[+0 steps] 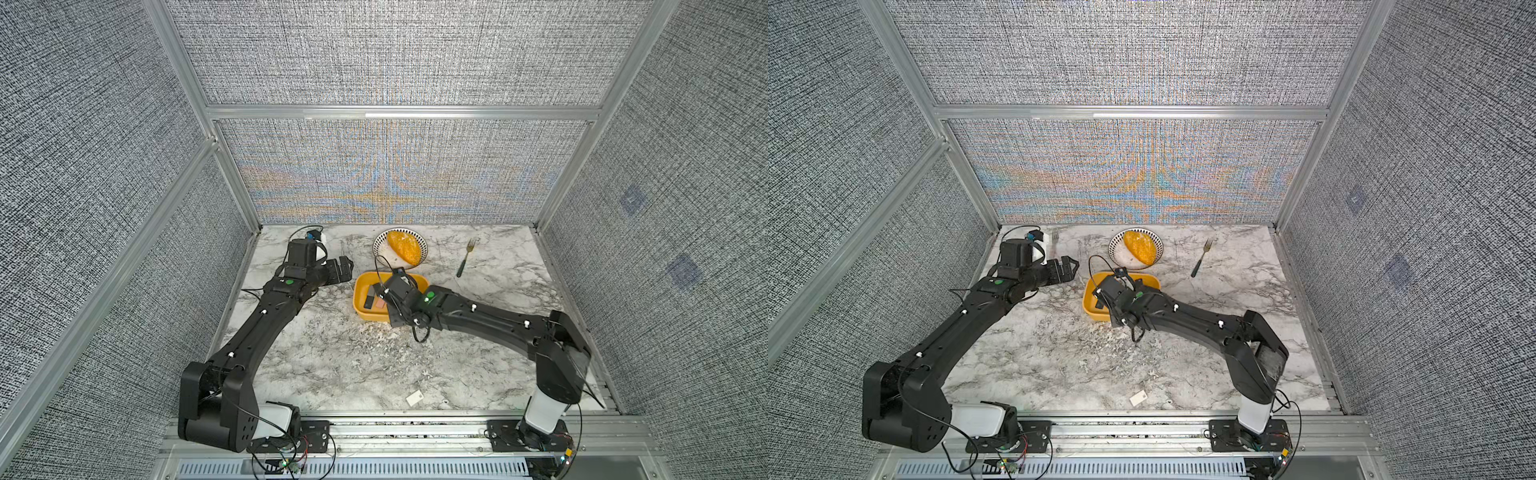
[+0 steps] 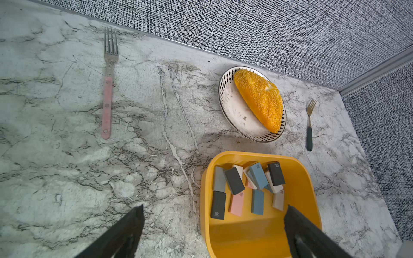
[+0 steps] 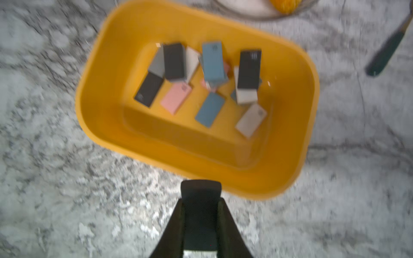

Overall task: Put the eraser in the storage box
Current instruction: Place the eraser in the storage box.

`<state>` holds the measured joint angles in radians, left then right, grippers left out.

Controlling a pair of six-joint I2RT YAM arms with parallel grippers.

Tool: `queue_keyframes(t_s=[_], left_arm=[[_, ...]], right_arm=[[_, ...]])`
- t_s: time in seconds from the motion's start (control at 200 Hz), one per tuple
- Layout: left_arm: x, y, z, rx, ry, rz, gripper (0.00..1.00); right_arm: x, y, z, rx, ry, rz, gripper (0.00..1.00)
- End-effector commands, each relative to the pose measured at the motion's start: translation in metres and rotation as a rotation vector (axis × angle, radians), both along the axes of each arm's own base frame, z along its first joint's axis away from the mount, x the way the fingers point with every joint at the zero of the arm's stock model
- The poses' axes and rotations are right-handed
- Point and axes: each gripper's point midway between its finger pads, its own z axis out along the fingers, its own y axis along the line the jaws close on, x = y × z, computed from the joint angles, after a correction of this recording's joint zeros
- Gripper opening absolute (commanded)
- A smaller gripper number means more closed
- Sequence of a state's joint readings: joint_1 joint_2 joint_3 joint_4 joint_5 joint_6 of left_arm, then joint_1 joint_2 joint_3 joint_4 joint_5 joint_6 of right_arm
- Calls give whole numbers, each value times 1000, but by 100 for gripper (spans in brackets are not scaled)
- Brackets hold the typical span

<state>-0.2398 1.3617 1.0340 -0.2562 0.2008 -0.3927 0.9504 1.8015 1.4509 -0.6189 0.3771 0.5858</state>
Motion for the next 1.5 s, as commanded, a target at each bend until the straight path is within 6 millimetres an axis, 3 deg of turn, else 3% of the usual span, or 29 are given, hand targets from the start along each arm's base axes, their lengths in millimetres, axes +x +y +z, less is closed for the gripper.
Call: queue_keyframes(t_s=[0.0,0.155,0.325,0.485,0.671,1.036,1.491], left_arm=[[4,2,8,6,-30,8,100],[3,5,9,20,-28,19,100],[3,7,8,34,-24,28,100],[6,10,6,40,-19,50,100],[12,8,1,42,-4,41,100],[14,9,-2,55,2,47,100],[15,9,-4,59,5,48,100]], right_arm=[[32,23,12,6,-70,105,23],[71,39,1,-25,-78,134,23],[92,39,-10,-43,-69,140,23],[86,43,-15,-50,-41,196,23],[75,45,-35,-63,8,261,23],[69,58,-54,-77,56,363,23],[66,60,-85,-149,110,432,23]])
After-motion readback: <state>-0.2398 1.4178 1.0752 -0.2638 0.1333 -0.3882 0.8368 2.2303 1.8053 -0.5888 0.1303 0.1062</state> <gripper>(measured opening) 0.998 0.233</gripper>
